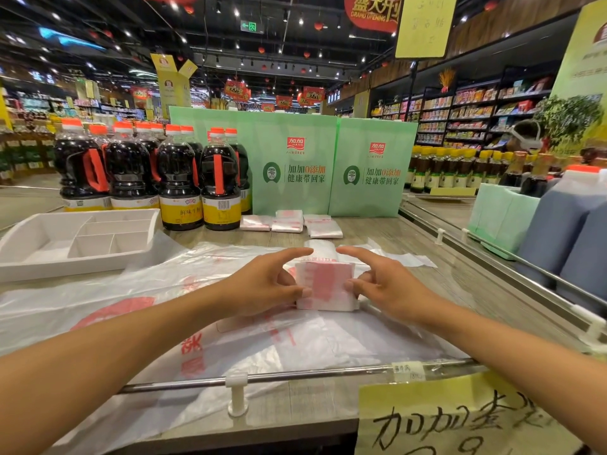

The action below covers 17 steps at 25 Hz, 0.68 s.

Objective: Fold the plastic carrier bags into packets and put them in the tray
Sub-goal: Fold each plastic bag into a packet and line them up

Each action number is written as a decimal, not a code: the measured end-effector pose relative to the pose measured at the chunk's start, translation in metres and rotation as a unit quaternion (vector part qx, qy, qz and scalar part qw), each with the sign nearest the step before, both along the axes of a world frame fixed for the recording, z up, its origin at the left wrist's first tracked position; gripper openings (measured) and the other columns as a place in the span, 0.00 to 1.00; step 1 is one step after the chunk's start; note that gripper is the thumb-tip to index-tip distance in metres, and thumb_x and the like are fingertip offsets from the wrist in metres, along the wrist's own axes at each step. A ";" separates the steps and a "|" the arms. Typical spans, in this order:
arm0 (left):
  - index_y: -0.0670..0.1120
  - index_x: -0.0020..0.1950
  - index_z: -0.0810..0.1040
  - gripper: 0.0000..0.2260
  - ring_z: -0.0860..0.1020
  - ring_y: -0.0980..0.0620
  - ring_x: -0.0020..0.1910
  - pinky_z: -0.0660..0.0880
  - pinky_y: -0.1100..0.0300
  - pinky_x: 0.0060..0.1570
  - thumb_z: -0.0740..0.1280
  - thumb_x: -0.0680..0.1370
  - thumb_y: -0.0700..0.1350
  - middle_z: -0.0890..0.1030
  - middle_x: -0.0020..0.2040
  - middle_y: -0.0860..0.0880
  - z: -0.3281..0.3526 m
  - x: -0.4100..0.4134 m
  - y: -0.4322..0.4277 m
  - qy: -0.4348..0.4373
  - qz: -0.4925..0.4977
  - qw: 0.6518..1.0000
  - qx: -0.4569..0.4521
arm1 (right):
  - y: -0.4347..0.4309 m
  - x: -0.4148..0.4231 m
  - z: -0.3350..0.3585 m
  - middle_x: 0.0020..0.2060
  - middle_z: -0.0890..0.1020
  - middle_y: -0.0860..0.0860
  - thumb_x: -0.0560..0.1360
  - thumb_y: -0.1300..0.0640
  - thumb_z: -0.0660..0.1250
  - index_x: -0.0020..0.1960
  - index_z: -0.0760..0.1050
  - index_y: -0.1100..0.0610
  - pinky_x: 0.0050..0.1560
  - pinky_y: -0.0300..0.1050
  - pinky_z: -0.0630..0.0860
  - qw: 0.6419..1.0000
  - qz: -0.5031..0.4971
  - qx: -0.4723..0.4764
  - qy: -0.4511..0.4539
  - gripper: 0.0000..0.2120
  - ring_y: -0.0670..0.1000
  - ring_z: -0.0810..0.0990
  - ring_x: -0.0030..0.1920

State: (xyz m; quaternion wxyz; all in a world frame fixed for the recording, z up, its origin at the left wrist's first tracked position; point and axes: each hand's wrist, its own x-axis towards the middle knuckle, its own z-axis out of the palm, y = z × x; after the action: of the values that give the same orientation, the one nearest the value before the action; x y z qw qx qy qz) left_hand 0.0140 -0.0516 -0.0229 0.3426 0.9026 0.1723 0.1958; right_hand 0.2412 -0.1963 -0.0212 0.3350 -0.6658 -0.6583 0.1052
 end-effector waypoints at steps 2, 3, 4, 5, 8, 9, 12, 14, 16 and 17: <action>0.60 0.79 0.62 0.32 0.83 0.44 0.41 0.79 0.48 0.43 0.73 0.79 0.47 0.86 0.41 0.50 -0.004 0.002 0.003 -0.007 0.002 1.000 -0.015 | 0.006 -0.002 -0.002 0.23 0.76 0.44 0.80 0.55 0.71 0.75 0.66 0.42 0.39 0.45 0.73 1.000 -0.013 0.004 0.009 0.27 0.45 0.70 0.27; 0.62 0.78 0.62 0.32 0.82 0.44 0.41 0.79 0.48 0.44 0.73 0.79 0.47 0.85 0.40 0.50 -0.005 0.003 0.004 -0.005 0.005 1.000 -0.012 | 0.009 -0.003 -0.003 0.22 0.75 0.45 0.79 0.55 0.71 0.74 0.68 0.43 0.37 0.45 0.71 1.000 -0.020 0.007 0.015 0.27 0.46 0.68 0.26; 0.62 0.78 0.62 0.32 0.81 0.45 0.42 0.78 0.49 0.47 0.73 0.78 0.49 0.83 0.41 0.50 -0.007 0.004 0.005 0.004 0.012 1.000 0.005 | 0.012 -0.002 -0.005 0.22 0.75 0.46 0.79 0.54 0.72 0.73 0.70 0.43 0.36 0.44 0.69 0.999 -0.027 0.008 0.018 0.25 0.46 0.67 0.25; 0.62 0.78 0.63 0.32 0.80 0.47 0.45 0.77 0.50 0.52 0.73 0.78 0.51 0.82 0.43 0.51 -0.007 0.005 0.005 0.017 0.023 0.999 0.032 | 0.014 -0.003 -0.005 0.22 0.74 0.46 0.78 0.54 0.73 0.71 0.72 0.44 0.34 0.42 0.68 0.999 -0.033 0.010 0.014 0.23 0.45 0.66 0.25; 0.59 0.79 0.63 0.31 0.76 0.52 0.53 0.72 0.56 0.58 0.71 0.79 0.56 0.79 0.52 0.54 -0.007 0.009 0.002 0.066 0.049 0.989 0.119 | 0.014 -0.002 -0.006 0.27 0.80 0.48 0.79 0.52 0.72 0.68 0.76 0.45 0.33 0.35 0.68 0.999 -0.044 0.003 -0.021 0.18 0.43 0.72 0.27; 0.57 0.80 0.63 0.31 0.74 0.51 0.55 0.71 0.56 0.59 0.70 0.79 0.58 0.77 0.55 0.54 -0.007 0.010 0.002 0.086 0.053 0.984 0.144 | 0.014 -0.002 -0.006 0.31 0.81 0.48 0.79 0.51 0.71 0.68 0.76 0.46 0.35 0.34 0.70 0.998 -0.047 -0.003 -0.034 0.18 0.42 0.74 0.29; 0.59 0.81 0.59 0.32 0.65 0.47 0.68 0.64 0.48 0.68 0.60 0.79 0.68 0.69 0.67 0.51 -0.012 0.012 0.005 0.173 0.074 0.957 0.220 | 0.012 -0.003 -0.007 0.43 0.82 0.46 0.81 0.46 0.67 0.73 0.73 0.47 0.46 0.37 0.74 0.995 -0.048 -0.035 -0.085 0.21 0.42 0.78 0.42; 0.61 0.81 0.57 0.31 0.54 0.48 0.77 0.54 0.44 0.75 0.54 0.80 0.69 0.58 0.78 0.52 -0.015 0.012 0.006 0.215 0.079 0.942 0.244 | 0.012 -0.003 -0.009 0.52 0.79 0.45 0.82 0.41 0.63 0.76 0.70 0.48 0.57 0.46 0.73 0.986 -0.042 -0.065 -0.150 0.25 0.46 0.75 0.52; 0.61 0.82 0.54 0.29 0.44 0.50 0.81 0.44 0.42 0.78 0.50 0.82 0.68 0.47 0.83 0.55 -0.015 0.013 0.005 0.253 0.062 0.930 0.259 | 0.013 -0.001 -0.009 0.56 0.72 0.45 0.82 0.37 0.57 0.78 0.65 0.46 0.63 0.50 0.68 0.968 -0.043 -0.118 -0.215 0.27 0.48 0.68 0.58; 0.60 0.83 0.52 0.29 0.39 0.51 0.82 0.40 0.41 0.78 0.48 0.83 0.67 0.43 0.83 0.57 -0.015 0.014 0.004 0.273 0.053 0.924 0.261 | 0.013 -0.001 -0.009 0.60 0.69 0.46 0.82 0.35 0.54 0.79 0.62 0.44 0.67 0.53 0.65 0.958 -0.044 -0.152 -0.240 0.28 0.49 0.66 0.61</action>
State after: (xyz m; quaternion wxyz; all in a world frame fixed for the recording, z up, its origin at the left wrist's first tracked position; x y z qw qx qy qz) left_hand 0.0281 -0.0473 -0.0376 0.0236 0.9680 0.2497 -0.0027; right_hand 0.2406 -0.1831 -0.0301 0.0665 -0.7427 -0.6658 0.0269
